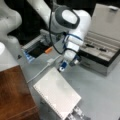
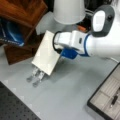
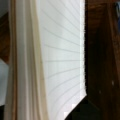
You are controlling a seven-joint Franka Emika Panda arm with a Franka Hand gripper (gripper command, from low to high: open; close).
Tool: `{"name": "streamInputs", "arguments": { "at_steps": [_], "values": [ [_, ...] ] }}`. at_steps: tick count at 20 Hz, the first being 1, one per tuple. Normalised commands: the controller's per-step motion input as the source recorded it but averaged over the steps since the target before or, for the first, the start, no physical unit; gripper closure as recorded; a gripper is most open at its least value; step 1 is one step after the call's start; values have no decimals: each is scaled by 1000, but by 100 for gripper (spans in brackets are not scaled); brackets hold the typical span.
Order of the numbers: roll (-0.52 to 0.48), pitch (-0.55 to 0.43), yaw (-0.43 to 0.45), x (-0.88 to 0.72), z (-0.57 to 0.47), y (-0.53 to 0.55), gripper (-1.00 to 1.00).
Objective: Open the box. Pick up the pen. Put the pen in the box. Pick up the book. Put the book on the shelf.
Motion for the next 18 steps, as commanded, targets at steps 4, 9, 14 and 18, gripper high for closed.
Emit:
{"name": "streamInputs", "arguments": {
  "at_steps": [4, 9, 14, 18],
  "values": [
    [-203, -167, 91, -45, -201, 10, -100],
    [-268, -153, 132, -28, -192, -48, -100],
    [-265, -148, 140, -32, -200, -102, -100],
    [-228, -145, 106, -59, -191, -121, -100]
  ]
}}
